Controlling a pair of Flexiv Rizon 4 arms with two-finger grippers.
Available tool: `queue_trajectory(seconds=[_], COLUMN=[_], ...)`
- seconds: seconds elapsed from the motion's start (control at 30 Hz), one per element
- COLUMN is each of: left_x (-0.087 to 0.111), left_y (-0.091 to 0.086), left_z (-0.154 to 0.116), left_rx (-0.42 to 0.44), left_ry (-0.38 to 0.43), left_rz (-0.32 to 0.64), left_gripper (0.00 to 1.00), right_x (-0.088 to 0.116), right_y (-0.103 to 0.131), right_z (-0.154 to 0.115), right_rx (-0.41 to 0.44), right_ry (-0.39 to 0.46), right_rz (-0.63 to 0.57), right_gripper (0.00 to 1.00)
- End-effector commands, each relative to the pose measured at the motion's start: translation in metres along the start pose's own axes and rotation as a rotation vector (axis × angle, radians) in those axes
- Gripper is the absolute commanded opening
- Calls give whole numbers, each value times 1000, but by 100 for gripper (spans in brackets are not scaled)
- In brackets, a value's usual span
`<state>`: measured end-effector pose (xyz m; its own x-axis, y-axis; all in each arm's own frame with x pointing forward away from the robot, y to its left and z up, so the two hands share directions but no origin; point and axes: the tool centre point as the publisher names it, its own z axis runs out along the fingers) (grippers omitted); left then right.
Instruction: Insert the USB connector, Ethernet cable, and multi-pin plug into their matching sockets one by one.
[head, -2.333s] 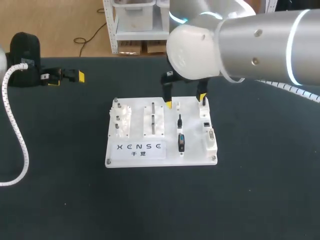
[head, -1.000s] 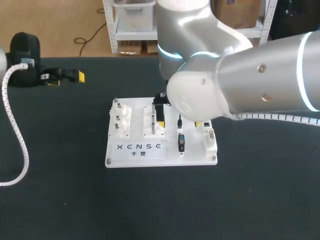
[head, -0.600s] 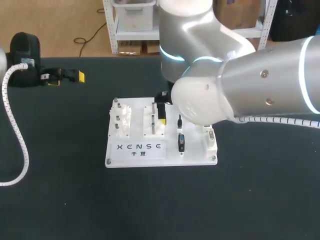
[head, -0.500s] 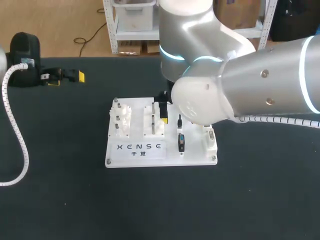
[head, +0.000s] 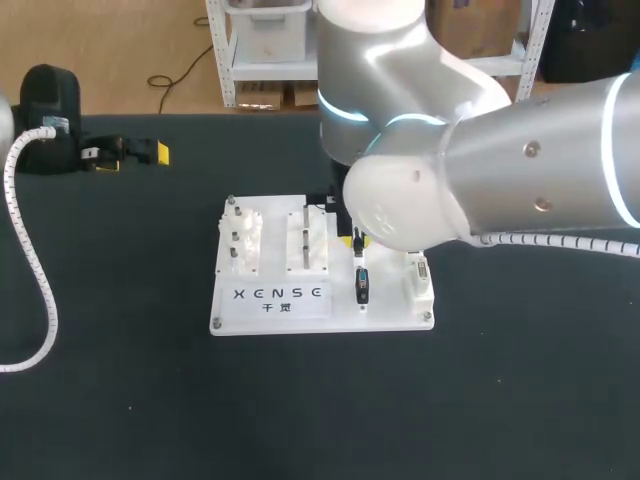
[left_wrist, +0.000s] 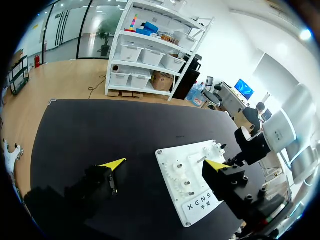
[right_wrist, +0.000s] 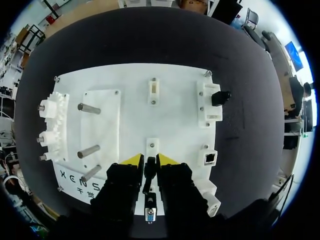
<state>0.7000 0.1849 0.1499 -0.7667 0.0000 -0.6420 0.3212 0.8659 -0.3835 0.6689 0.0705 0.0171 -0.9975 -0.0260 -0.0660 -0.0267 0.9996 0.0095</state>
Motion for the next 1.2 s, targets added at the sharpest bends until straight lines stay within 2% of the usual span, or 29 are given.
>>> queue_trajectory(seconds=[0.03,0.57,0.73,0.97,1.2], left_x=[0,0,0,0,0], left_y=[0,0,0,0,0], left_z=[0,0,0,0,0], left_rx=[0,0,0,0,0], left_ry=[0,0,0,0,0], left_rz=[0,0,0,0,0], left_gripper=[100,100,100,100,100], right_x=[4,6,4,6,10], right_y=[-2,-10,-31,-64,-77], right_z=[-1,-32,-37,-29,-21], right_rx=[-3,-44,-34,4,18], right_ry=[-11,-87,-98,-76,-60], right_rz=[-4,-42,-22,24,42], right_gripper=[2,0,0,0,0])
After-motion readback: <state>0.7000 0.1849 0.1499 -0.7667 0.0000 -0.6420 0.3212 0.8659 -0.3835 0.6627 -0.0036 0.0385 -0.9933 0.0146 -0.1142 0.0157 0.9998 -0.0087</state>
